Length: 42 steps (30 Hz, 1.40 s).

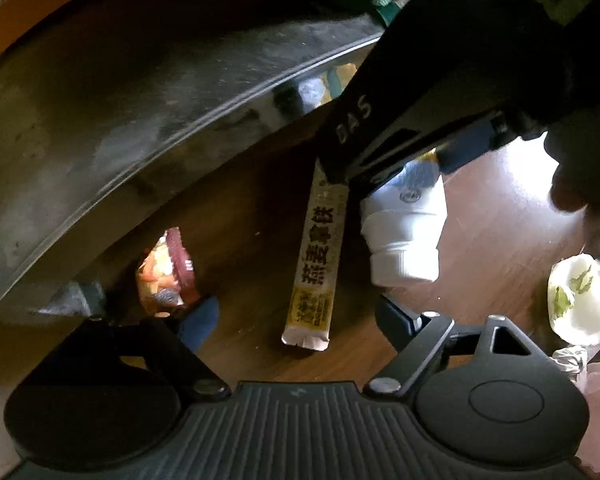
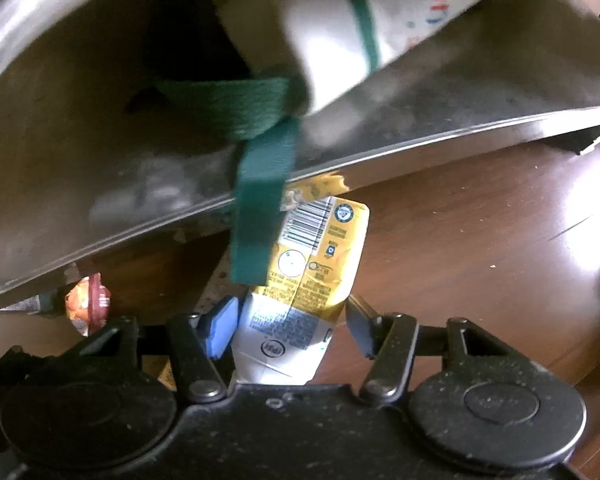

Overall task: Collect trash
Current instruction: 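Grasp the snack stick packet with the left tool while the right tool grasps the drink carton, then carry the snack stick packet and drink carton up over the teal bin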

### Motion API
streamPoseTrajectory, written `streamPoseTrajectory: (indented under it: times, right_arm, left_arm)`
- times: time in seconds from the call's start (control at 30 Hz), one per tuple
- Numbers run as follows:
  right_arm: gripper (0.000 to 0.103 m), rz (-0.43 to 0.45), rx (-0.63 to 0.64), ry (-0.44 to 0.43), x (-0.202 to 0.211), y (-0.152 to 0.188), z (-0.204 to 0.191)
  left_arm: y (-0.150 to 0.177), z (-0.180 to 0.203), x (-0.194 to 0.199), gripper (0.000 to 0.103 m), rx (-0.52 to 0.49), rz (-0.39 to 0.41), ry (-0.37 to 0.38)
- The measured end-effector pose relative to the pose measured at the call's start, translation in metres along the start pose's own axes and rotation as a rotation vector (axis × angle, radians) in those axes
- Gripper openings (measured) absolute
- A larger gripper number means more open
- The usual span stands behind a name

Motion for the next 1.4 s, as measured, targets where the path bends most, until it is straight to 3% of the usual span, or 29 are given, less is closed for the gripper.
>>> streamPoseTrajectory:
  times: [0.2, 0.27, 0.4, 0.47, 0.6, 0.67, 0.8, 1.07, 1.4]
  right_arm:
    - [0.056, -0.011, 0.044, 0.026, 0.005, 0.001, 0.025]
    - [0.056, -0.022, 0.060, 0.028, 0.006, 0.003, 0.032]
    - [0.055, -0.030, 0.096, 0.035, 0.008, 0.008, 0.040]
    - [0.055, -0.034, 0.100, 0.033, 0.008, 0.009, 0.042]
    - [0.055, -0.036, 0.123, 0.040, 0.010, 0.016, 0.043]
    - [0.055, -0.032, 0.134, 0.041, 0.010, 0.020, 0.043]
    - [0.054, -0.029, 0.148, 0.041, 0.006, 0.030, 0.034]
    - [0.054, -0.054, 0.155, 0.047, 0.063, 0.054, 0.050]
    - [0.053, 0.054, 0.257, 0.017, 0.204, 0.079, 0.039]
  left_arm:
    - [-0.011, 0.010, -0.011, 0.072, 0.009, -0.011, 0.020]
    - [-0.014, 0.015, -0.014, 0.060, 0.011, -0.021, 0.031]
    - [-0.016, 0.019, -0.022, 0.053, 0.026, -0.048, 0.043]
    - [-0.015, 0.018, -0.024, 0.043, 0.046, -0.057, 0.054]
    - [-0.018, 0.012, -0.025, 0.039, 0.084, -0.050, 0.062]
    - [-0.017, 0.008, -0.022, 0.024, 0.099, -0.047, 0.051]
    - [-0.019, 0.004, -0.019, 0.021, 0.111, -0.046, 0.057]
    - [-0.005, 0.020, 0.005, 0.020, 0.091, -0.056, 0.103]
    - [0.001, 0.028, 0.128, 0.020, -0.003, 0.012, 0.137]
Point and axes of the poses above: each gripper's, at about its wrist camera, not at the fingertips, and x roughly against the way its jaws point, z to its right, y to its underside, the point moved 7 cm from there along -x, roughly the way its jaws point, and after that the axes turned 4 degrees about -z, right-handed, at the moved point
